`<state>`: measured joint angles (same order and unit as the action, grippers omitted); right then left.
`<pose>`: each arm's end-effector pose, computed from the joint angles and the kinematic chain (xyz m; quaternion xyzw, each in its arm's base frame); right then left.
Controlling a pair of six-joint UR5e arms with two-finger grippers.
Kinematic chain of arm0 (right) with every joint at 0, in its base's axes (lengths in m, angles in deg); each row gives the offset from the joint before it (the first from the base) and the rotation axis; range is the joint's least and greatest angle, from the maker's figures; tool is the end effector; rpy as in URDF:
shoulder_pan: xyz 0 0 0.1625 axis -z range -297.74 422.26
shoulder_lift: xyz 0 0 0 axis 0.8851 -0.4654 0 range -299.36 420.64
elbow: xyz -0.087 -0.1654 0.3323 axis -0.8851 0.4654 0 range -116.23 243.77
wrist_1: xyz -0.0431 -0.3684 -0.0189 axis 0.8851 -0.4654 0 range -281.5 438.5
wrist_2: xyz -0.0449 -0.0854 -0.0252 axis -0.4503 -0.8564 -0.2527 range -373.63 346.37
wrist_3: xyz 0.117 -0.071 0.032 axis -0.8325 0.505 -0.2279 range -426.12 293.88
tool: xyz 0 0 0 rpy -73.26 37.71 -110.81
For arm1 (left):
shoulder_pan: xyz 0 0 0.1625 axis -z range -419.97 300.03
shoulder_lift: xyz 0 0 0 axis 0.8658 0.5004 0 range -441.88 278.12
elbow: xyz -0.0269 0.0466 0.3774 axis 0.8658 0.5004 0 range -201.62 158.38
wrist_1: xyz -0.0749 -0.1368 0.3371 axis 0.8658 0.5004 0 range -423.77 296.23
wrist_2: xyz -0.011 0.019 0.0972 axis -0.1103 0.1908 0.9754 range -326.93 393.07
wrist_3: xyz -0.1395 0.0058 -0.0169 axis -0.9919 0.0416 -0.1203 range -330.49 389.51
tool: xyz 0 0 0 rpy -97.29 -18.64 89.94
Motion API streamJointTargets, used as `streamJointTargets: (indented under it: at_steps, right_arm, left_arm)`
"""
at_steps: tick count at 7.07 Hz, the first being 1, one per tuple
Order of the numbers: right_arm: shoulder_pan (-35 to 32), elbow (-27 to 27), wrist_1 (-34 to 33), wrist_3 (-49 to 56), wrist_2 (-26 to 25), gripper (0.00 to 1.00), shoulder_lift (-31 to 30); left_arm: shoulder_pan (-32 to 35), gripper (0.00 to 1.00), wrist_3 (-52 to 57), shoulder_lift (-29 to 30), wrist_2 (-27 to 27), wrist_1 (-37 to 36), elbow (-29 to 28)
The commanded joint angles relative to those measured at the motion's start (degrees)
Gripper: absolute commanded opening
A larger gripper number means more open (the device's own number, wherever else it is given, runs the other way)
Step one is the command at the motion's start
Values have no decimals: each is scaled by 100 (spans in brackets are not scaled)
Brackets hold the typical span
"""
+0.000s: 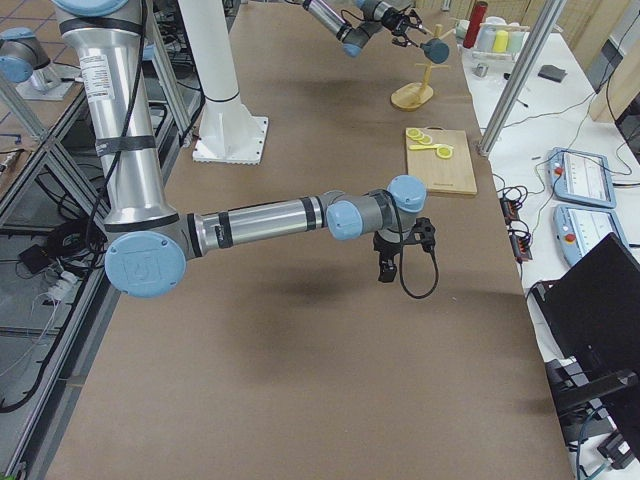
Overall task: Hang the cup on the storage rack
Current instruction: 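Open the left gripper and pull it back from the mug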
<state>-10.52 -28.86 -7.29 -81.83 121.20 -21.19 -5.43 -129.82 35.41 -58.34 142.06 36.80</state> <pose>-0.1203 -0.5038 0.5454 0.0087 -0.3968 -0.0619 0.9158 0.2508 -0.5761 0.3829 -0.1132 0.8189 -0.4916 0.2737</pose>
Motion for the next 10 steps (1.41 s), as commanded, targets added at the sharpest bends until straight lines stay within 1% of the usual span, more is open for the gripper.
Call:
streamJointTargets:
  at_steps: [1,2,3,4,5,6,7,8,9,10]
  right_arm:
    - [1,0,0,-2,0,100,9]
    - [1,0,0,-2,0,100,18]
    - [-60,-17,17,15,9,100,18]
    - [-165,-157,9,15,9,100,18]
    - [-296,-280,9,33,9,100,-26]
    - [-367,-368,35,68,0,100,-96]
    - [-403,-404,61,77,-52,100,-105]
    - [-490,-413,70,94,-79,100,-140]
    - [-578,-404,79,103,-184,100,-132]
    - [-640,-404,79,164,-306,100,-141]
  left_arm:
    - [4,97,60,-223,-17,9,352]
    - [12,97,173,-442,-26,9,642]
    - [4,97,644,-671,-35,18,914]
    - [4,97,1545,-882,-43,27,1161]
    - [-5,97,2642,-1066,-70,97,1267]
    - [-5,97,3375,-1138,-305,115,1277]
    - [4,97,4026,-1269,-429,115,1408]
    - [12,97,4955,-1505,-430,115,1514]
    - [39,97,6147,-1690,-413,98,1584]
    - [152,97,6969,-1771,-387,80,1620]
